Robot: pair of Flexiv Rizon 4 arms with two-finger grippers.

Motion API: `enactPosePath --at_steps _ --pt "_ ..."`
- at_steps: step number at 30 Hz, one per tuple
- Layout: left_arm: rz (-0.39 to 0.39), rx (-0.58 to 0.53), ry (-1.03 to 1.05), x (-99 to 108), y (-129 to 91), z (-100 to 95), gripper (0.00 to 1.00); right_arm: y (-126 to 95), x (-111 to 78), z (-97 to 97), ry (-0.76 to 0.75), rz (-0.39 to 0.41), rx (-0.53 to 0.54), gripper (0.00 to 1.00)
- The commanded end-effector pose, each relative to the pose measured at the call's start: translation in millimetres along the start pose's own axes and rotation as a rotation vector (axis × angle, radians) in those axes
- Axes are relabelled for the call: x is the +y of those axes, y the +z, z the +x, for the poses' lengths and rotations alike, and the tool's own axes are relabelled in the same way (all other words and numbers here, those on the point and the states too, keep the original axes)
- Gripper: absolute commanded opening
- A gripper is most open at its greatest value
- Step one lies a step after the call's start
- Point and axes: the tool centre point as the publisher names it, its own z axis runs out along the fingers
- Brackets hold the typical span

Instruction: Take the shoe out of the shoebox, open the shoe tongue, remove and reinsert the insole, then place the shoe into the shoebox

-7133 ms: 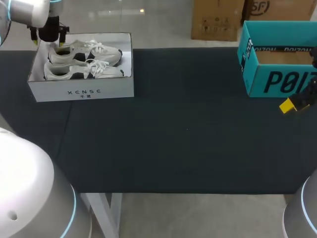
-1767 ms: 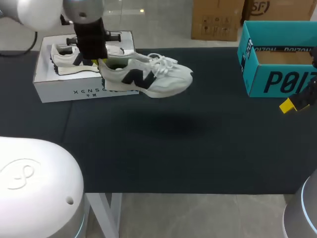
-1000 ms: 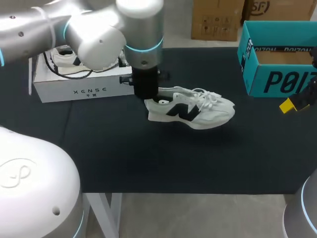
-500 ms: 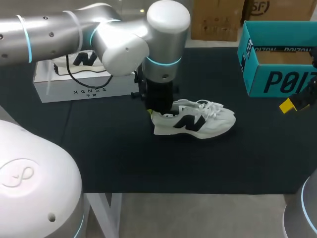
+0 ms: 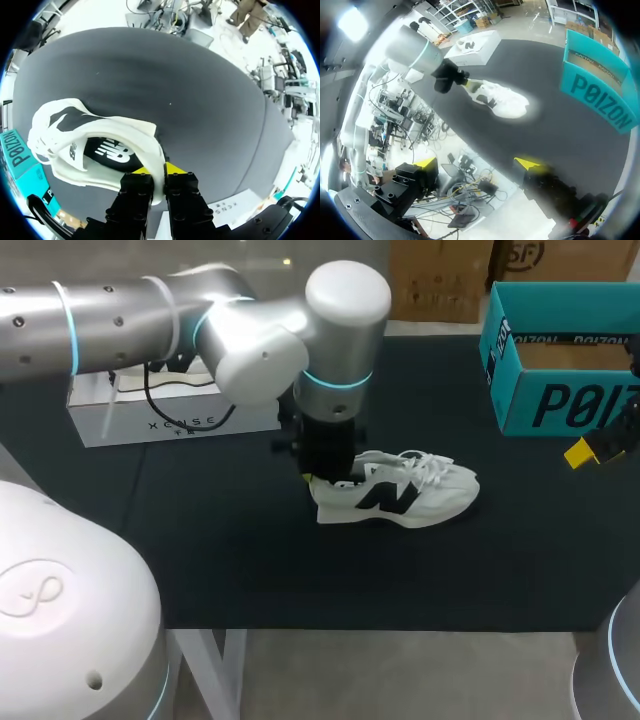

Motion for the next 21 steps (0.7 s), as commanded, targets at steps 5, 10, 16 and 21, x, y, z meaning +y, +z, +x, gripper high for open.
enactPosePath --at_steps 5,10,16,21 --pt "-0.015 0.009 0.026 -4 6 0.6 0.0 0 0.1 -0.2 0.001 0.001 -0.001 1.0" --pt "-0.036 0.035 0.03 0 8 2.4 1.0 0 0.1 -0.2 0.001 0.001 -0.001 1.0" --pt "-0.036 -0.02 -0.042 12 -16 10.8 1.0 0 0.1 -0.2 0.001 0.001 -0.001 1.0" --pt "-0.025 -0.117 -0.138 22 -58 28.4 1.0 0 0.1 -0.2 0.001 0.001 -0.001 1.0"
